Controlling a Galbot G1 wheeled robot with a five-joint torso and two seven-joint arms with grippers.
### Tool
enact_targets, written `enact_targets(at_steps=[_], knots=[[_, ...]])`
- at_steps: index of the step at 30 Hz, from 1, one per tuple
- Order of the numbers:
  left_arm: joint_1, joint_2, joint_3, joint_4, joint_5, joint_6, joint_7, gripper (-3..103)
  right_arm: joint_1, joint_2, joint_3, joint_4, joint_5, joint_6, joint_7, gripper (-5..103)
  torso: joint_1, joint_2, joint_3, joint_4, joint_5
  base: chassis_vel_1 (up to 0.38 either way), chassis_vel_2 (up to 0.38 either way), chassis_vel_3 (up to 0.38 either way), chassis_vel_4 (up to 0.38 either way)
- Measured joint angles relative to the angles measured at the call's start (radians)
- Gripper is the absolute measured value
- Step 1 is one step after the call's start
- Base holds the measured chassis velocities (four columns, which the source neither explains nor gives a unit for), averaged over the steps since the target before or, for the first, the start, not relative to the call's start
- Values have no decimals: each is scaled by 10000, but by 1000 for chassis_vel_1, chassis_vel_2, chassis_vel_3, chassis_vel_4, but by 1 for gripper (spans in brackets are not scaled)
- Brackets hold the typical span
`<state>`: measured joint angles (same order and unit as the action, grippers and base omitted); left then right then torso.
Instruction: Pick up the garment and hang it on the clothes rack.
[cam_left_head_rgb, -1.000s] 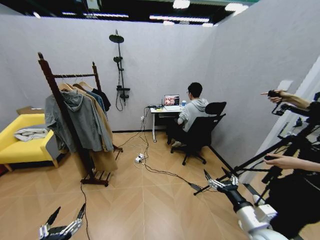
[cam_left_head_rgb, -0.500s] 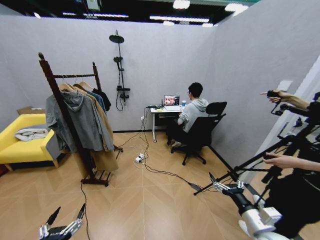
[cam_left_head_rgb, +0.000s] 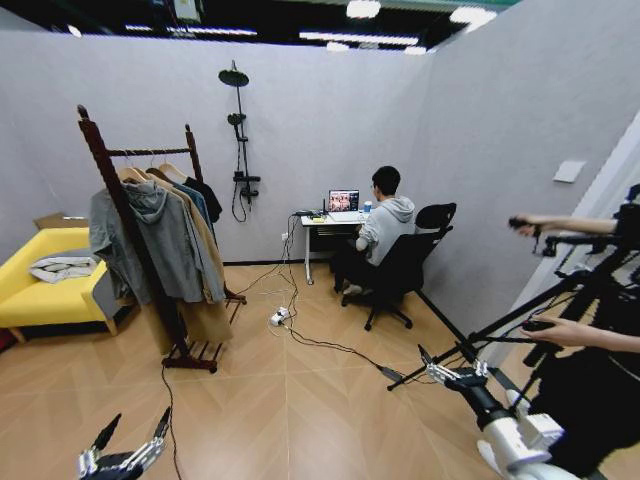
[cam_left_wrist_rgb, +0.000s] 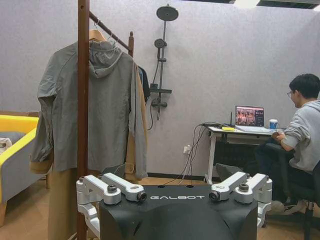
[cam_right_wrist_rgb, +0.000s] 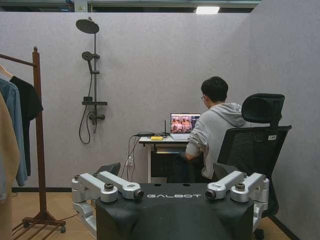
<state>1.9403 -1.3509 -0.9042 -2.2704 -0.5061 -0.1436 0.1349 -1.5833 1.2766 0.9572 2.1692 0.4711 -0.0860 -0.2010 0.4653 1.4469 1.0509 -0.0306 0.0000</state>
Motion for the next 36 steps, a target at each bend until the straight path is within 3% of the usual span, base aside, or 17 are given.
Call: enact_targets(at_steps=[36], knots=[[-1,0,0,0,0,0,0,100,1,-4,-10,10,1,0,15,100,0,0,0,0,0,0,0,0,0]])
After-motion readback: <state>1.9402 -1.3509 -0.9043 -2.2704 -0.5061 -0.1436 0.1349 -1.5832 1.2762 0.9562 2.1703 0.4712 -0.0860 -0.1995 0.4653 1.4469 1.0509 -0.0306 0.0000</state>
